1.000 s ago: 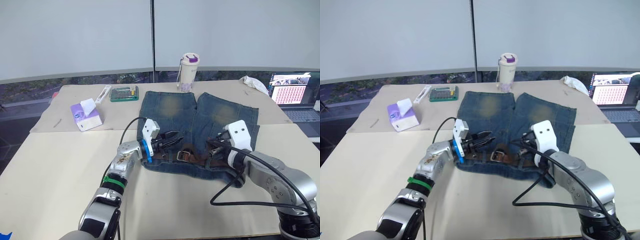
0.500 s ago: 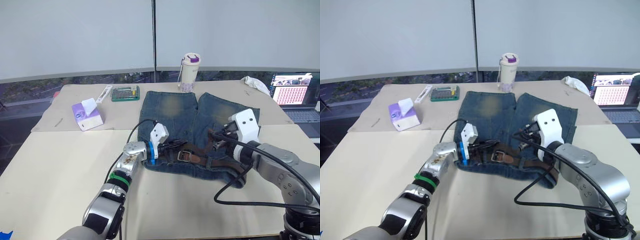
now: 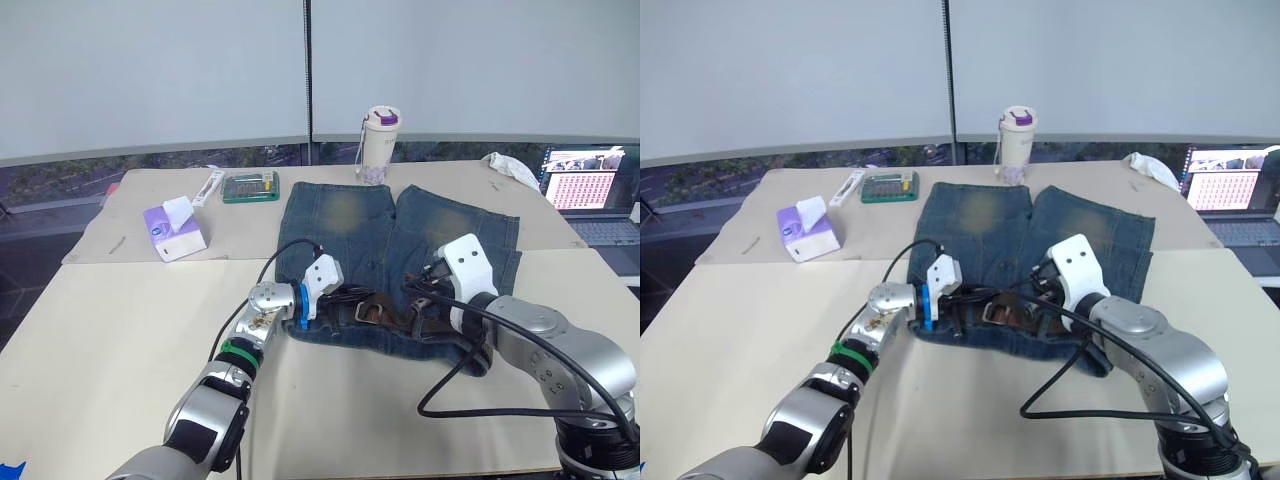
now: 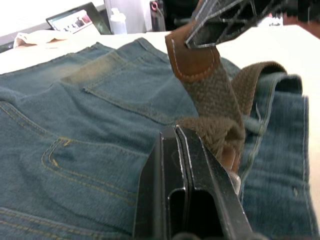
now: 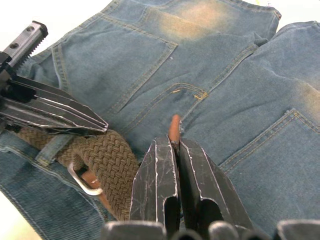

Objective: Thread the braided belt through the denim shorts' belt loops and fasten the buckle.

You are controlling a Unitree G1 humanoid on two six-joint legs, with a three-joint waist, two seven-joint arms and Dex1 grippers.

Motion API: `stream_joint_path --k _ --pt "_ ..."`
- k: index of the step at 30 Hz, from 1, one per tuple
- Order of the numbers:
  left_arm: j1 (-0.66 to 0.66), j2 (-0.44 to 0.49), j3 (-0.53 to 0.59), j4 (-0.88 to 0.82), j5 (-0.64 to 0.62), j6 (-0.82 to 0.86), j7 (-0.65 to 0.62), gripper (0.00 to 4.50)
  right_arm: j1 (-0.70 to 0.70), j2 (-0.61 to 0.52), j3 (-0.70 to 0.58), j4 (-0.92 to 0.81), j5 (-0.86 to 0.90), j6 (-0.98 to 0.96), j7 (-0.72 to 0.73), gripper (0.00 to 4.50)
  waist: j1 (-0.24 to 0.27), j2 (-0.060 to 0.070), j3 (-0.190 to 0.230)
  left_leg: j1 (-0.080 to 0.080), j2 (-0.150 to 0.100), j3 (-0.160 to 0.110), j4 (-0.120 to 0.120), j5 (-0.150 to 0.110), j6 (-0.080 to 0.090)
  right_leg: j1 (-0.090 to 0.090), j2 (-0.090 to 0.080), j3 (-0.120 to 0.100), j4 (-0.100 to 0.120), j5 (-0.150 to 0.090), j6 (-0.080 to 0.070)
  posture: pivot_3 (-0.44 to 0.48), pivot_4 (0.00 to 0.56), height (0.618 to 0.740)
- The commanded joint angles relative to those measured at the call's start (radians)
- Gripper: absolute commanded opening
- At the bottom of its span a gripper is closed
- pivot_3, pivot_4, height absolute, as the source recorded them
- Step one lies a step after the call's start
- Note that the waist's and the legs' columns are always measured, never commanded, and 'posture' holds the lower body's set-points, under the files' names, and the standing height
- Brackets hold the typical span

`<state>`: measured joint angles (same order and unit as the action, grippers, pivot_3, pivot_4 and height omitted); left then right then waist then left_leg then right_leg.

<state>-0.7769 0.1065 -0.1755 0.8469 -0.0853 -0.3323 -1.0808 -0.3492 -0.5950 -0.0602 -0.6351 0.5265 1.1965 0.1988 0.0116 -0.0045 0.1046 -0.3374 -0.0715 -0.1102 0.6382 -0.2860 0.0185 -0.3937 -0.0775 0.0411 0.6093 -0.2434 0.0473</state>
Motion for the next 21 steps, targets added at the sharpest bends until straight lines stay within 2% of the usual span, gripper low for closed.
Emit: stream_joint_path --k 1,18,21 --pt "-0.025 0.008 -0.015 0.023 0.029 -0.049 -0.007 0.01 -0.022 -0.002 -0.008 -0.017 -0.018 -0.036 0.017 0.0 0.0 0.0 0.0 0.0 0.0 0.0 0.0 0.0 0.0 0.0 0.0 0.0 0.0 0.0 0.0 0.0 0.15 0.74" --pt "-0.076 0.022 -0.041 0.135 0.104 -0.092 -0.026 0.01 -0.027 -0.064 0.005 -0.04 -0.078 -0.036 0.081 0.0 -0.001 0.0 0.0 0.0 0.0 0.0 0.001 0.0 0.0 0.0 0.0 -0.001 0.0 0.0 0.0 0.0 0.15 0.74" --pt "-0.086 0.012 0.005 0.147 0.065 -0.077 -0.004 0.01 -0.056 0.024 -0.067 -0.032 -0.04 -0.019 0.058 0.0 -0.001 0.0 0.0 0.0 0.0 0.0 0.001 0.0 0.0 0.0 0.0 -0.001 0.001 0.0 0.0 0.0 0.15 0.74"
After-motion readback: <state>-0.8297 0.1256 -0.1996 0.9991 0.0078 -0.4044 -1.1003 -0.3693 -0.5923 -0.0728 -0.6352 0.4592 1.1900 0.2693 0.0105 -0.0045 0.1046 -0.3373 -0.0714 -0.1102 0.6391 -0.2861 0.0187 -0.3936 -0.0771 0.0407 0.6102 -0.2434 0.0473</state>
